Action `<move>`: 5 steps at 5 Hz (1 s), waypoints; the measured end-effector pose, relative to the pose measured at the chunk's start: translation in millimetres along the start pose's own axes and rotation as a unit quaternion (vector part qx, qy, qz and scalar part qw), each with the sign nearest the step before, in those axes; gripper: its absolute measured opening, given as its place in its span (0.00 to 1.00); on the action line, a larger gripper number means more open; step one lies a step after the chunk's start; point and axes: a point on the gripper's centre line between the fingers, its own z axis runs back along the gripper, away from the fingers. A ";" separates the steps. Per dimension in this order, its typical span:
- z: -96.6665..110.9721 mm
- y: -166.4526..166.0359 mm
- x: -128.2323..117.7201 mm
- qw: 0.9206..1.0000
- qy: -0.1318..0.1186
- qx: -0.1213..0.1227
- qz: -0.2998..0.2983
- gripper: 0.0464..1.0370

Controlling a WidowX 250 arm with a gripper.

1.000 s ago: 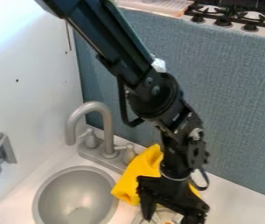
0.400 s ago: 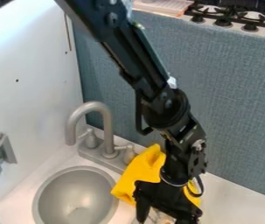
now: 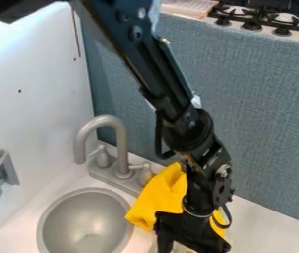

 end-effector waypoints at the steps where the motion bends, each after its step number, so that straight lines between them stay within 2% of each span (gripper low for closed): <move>1: -7.5 -1.4 2.2 1.000 0.006 0.002 -0.001 0.96; 2: -13.8 -3.1 6.0 1.000 0.011 0.005 0.003 0.96; 3: -22.3 -1.3 8.8 1.000 0.013 -0.016 0.012 0.92; 4: -24.1 2.1 7.1 1.000 0.010 -0.019 0.023 0.70; 5: -5.9 4.5 -2.3 0.999 -0.010 -0.037 0.026 0.60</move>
